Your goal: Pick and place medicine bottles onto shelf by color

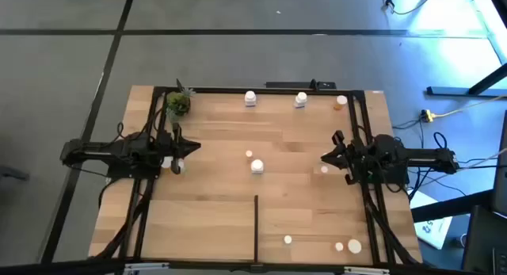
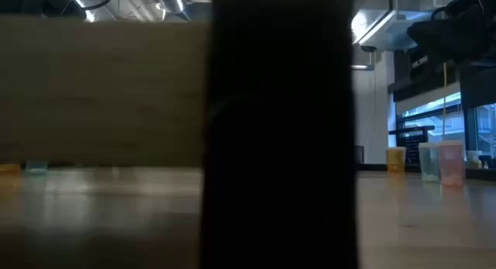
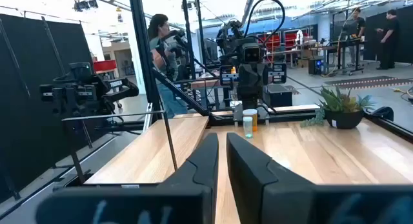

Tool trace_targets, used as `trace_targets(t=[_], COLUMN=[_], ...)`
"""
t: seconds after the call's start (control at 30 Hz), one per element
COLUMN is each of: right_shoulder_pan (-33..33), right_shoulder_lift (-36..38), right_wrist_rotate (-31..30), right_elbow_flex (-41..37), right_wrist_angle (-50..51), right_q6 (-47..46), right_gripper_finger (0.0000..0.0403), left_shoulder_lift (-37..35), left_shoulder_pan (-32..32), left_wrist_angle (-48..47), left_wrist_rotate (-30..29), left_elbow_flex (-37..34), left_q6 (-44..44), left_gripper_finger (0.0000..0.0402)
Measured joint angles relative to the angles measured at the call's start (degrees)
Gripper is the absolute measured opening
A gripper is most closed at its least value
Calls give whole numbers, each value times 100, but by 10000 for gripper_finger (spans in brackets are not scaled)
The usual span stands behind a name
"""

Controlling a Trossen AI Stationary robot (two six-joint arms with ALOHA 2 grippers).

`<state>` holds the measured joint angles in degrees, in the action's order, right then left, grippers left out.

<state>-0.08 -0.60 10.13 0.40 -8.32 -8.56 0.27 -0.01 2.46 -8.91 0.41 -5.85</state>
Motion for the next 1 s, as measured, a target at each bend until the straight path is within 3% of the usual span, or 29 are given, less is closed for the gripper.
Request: trace_targets(t=[1.0], right_shoulder_pan=[-1], right_shoulder_lift=[2], right_wrist_rotate=[0], right_elbow_flex=[0], right_wrist_angle=[0], right_q6=[0], right_gripper_finger=[36], left_shoulder_lift=[-2], left_shoulder_pan=[-2], left_wrist_angle=[0], left_wrist_rotate=[-2], left_elbow_flex=[0], left_q6=[0], left_gripper_finger=[9])
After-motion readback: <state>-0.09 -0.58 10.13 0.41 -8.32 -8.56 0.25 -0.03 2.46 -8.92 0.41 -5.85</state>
